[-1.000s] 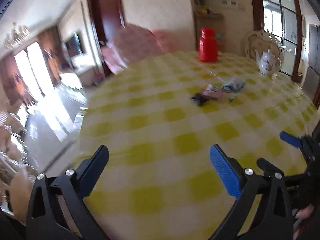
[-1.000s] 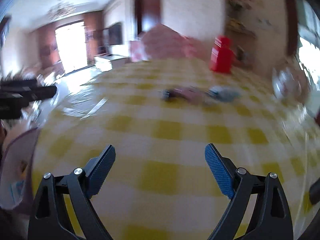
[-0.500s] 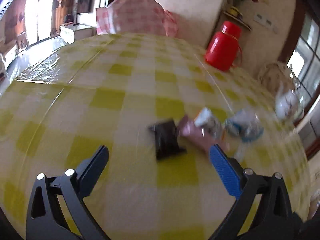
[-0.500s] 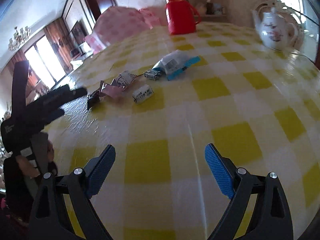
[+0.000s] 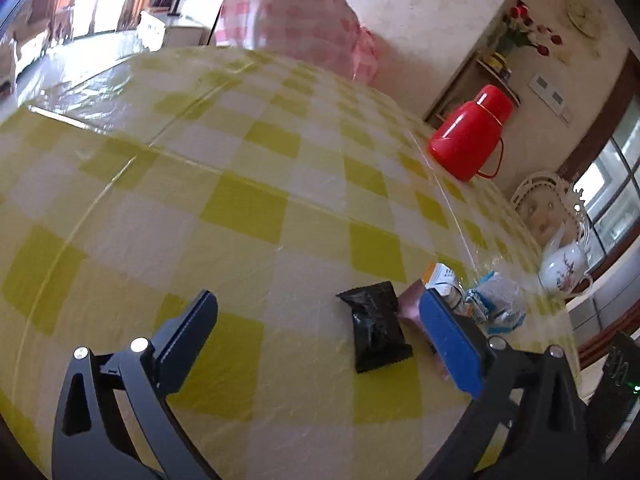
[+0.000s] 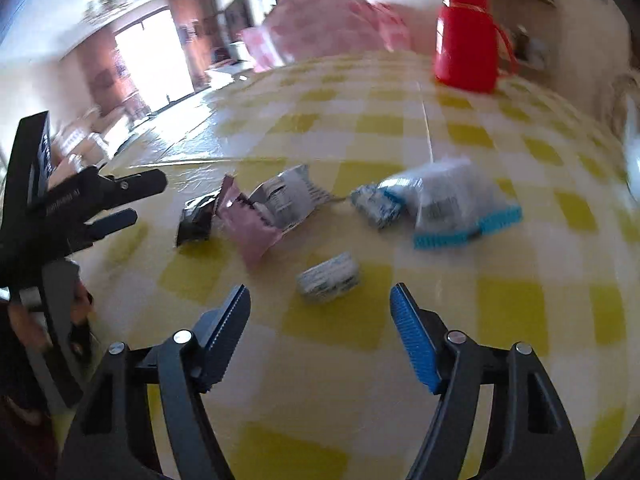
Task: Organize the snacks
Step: 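Grasp the small white carton with the right tool, then grasp the black snack pack with the left tool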
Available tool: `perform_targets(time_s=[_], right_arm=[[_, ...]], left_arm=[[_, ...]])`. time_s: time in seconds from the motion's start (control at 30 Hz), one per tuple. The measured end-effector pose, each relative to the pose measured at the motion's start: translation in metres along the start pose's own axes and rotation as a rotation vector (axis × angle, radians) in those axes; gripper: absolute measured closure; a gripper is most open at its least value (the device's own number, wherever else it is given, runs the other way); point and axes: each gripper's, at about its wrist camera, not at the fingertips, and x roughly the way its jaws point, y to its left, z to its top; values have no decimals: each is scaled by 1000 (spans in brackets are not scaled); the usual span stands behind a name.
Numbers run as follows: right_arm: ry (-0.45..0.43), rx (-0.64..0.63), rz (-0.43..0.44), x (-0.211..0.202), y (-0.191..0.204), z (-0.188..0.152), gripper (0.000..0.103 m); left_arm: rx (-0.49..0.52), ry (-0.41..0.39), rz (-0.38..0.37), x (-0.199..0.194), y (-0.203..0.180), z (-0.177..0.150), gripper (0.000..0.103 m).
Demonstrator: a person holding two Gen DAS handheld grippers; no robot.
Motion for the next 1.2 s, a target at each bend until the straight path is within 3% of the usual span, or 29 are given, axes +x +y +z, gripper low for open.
perform_targets(time_s=[0.1, 0.3, 0.47, 0.57, 0.67, 0.87, 1.0, 1.2], right_arm=[[-23, -66, 22, -1, -2, 6, 32], [75, -291, -6, 22, 21, 9, 39], [82, -303, 37, 25, 14, 12, 49], [73, -310, 43, 23, 14, 11, 69], [54, -313, 23, 15, 22, 3, 69], [-24, -191, -50, -20, 44, -20, 69], [-43, -77, -92, -43, 62, -54, 69], [-42, 77, -63, -76, 63, -91, 69]], left_arm=[[24, 19, 7, 5, -2, 1, 2], [33, 36, 8, 9, -2, 2, 2], [61, 46, 14, 11, -7, 0, 2], [77, 55, 12, 12, -9, -1, 2], [95, 60, 12, 10, -10, -1, 2], [203, 71, 30, 5, -23, -4, 2], [308, 105, 64, 11, -38, -17, 2], [331, 123, 83, 15, -41, -24, 2]])
